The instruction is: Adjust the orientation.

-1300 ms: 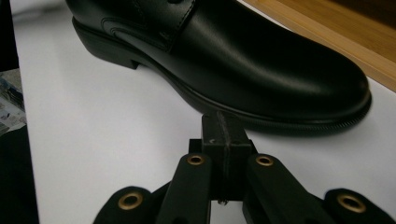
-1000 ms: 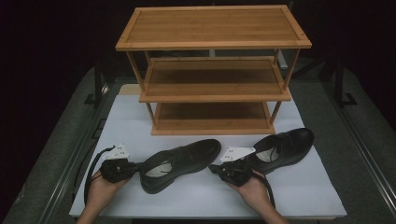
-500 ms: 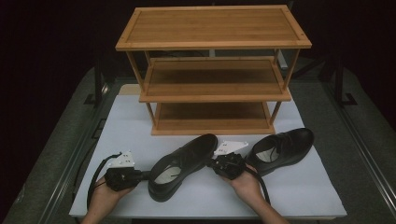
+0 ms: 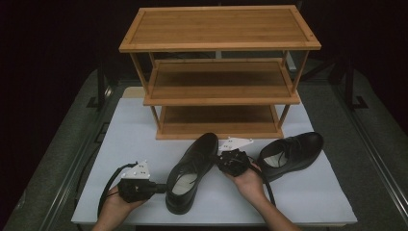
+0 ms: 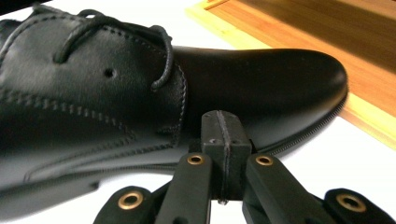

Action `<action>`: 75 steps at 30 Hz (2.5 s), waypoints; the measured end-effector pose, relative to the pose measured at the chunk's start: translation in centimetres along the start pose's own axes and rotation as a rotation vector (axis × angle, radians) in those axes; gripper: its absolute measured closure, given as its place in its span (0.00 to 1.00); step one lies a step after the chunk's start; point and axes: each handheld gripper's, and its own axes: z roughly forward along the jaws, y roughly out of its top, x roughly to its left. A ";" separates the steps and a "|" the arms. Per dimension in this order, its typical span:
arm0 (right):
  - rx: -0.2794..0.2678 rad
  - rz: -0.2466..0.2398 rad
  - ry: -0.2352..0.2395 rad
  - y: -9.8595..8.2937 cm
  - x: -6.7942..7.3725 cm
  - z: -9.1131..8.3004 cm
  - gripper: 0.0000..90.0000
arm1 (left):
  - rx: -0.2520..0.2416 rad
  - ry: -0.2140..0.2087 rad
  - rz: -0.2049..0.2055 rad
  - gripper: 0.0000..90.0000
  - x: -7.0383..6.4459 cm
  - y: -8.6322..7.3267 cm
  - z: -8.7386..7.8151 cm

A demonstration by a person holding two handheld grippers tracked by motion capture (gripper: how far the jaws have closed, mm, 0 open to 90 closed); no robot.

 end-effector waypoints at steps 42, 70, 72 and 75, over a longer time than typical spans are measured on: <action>0.061 -0.038 0.136 -3.4 2.3 0.2 1.00 | 0.019 0.044 -0.047 1.00 1.9 2.4 4.0; 0.082 -0.033 0.156 -4.8 2.6 -2.4 1.00 | 0.027 0.049 -0.011 1.00 -0.3 3.5 5.3; 0.079 -0.034 0.147 -4.8 2.5 -2.4 1.00 | 0.023 0.040 -0.015 1.00 -0.3 3.5 5.3; 0.079 -0.030 0.138 -4.7 2.3 -2.4 1.00 | 0.021 0.033 -0.014 1.00 -0.3 3.5 5.4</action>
